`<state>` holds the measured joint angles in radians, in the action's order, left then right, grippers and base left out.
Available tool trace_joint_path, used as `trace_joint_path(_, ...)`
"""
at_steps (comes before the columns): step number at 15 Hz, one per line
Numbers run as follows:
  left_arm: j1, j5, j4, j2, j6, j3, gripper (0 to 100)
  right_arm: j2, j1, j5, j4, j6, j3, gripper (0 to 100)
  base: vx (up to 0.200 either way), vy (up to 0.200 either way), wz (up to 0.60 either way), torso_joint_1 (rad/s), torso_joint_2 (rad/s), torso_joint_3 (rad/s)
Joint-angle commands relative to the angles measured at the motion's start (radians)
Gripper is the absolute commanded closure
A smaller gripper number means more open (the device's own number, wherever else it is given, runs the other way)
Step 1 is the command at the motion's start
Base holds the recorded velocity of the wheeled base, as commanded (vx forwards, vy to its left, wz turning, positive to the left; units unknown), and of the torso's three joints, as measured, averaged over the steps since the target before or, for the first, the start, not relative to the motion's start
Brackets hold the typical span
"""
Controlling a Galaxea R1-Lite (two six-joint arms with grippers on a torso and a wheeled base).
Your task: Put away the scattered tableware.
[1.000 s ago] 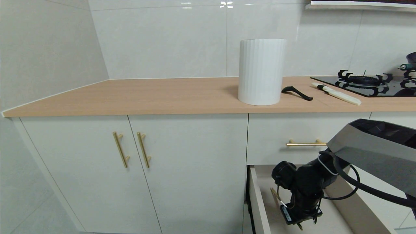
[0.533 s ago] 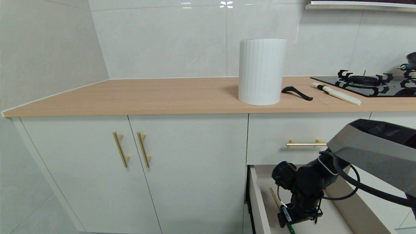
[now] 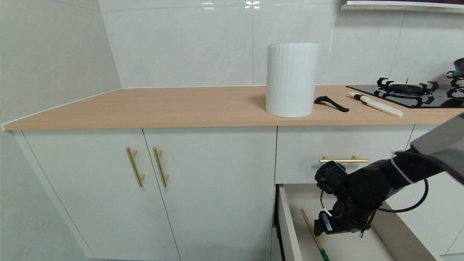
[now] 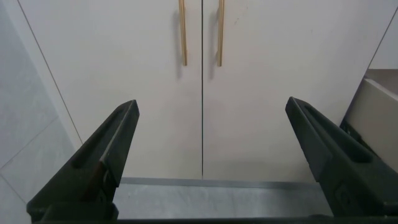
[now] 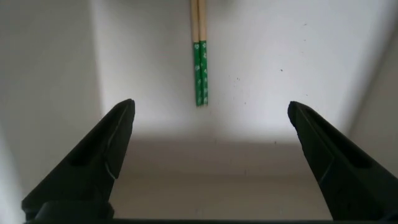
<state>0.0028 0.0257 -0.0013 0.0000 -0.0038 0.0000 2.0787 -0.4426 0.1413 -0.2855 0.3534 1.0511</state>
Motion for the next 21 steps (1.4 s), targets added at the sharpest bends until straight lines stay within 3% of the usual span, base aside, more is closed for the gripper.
trace_joint_path(1, 0.0, 0.0, 0.0, 0.0, -0.001, 0.0, 0, -0.312, 0.048, -0.023, -0.009, -0.042, -0.048, 0, 0.0, 0.0, 0.0, 0.0, 0.0, 0.0)
trace_joint_path(7, 0.0, 0.0, 0.0, 0.0, -0.001, 0.0, 0, -0.611, 0.102, -0.026, -0.001, -0.133, -0.082, 0, 0.0, 0.0, 0.0, 0.0, 0.0, 0.0)
trace_joint_path(15, 0.0, 0.0, 0.0, 0.0, -0.001, 0.0, 0, -0.617, 0.102, -0.022, 0.08, -0.197, -0.154, 0, 0.0, 0.0, 0.0, 0.026, -0.09, -0.089)
trace_joint_path(21, 0.0, 0.0, 0.0, 0.0, -0.001, 0.0, 0, -0.612, 0.1, -0.022, 0.114, -0.205, -0.174, 0, 0.0, 0.0, 0.0, 0.165, -0.49, -0.29)
